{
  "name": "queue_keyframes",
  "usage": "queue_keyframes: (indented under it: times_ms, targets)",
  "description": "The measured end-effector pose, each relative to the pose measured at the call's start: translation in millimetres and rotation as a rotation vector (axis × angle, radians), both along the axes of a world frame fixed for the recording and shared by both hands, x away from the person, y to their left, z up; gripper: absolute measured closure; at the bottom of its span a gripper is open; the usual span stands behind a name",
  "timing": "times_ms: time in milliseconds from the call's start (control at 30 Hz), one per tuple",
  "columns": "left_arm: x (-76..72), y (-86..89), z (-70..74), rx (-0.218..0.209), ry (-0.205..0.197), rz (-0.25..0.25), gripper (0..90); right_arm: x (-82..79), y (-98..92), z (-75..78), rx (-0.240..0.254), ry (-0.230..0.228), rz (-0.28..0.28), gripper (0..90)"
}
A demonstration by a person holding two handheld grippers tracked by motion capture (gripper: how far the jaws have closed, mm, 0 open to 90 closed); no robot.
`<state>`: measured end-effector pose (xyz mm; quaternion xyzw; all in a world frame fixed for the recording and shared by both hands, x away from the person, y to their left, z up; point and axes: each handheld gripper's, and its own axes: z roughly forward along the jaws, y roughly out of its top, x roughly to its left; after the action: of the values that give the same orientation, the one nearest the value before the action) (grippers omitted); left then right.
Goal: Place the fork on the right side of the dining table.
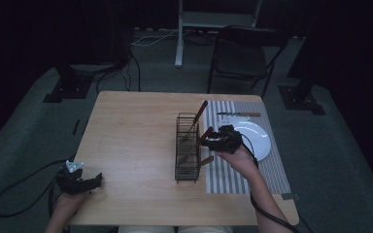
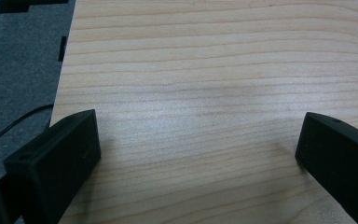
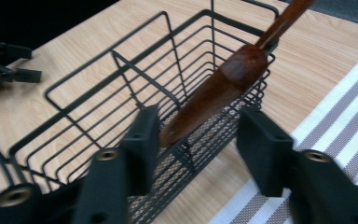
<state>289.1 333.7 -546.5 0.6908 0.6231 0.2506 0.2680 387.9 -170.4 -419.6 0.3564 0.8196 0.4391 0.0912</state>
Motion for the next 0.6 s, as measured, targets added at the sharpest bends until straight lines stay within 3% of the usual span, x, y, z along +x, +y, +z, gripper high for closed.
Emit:
queue_keyframes:
  times_ms: [167, 400, 600]
  targets:
    - [0.0, 0.0, 0.0, 0.000, 0.000, 0.000, 0.3, 2.1, 3.7, -3.2, 0.000, 0.019, 0.005, 56.5]
    - [0.0, 0.0, 0.0, 0.000, 0.000, 0.000, 0.3, 0.5, 12.1, -6.1, -0.010, 0.027, 0.043, 69.7]
    - [0.0, 0.0, 0.0, 0.000, 0.000, 0.000, 0.3, 0.2, 8.6, -4.6, 0.040, 0.039, 0.059, 75.0]
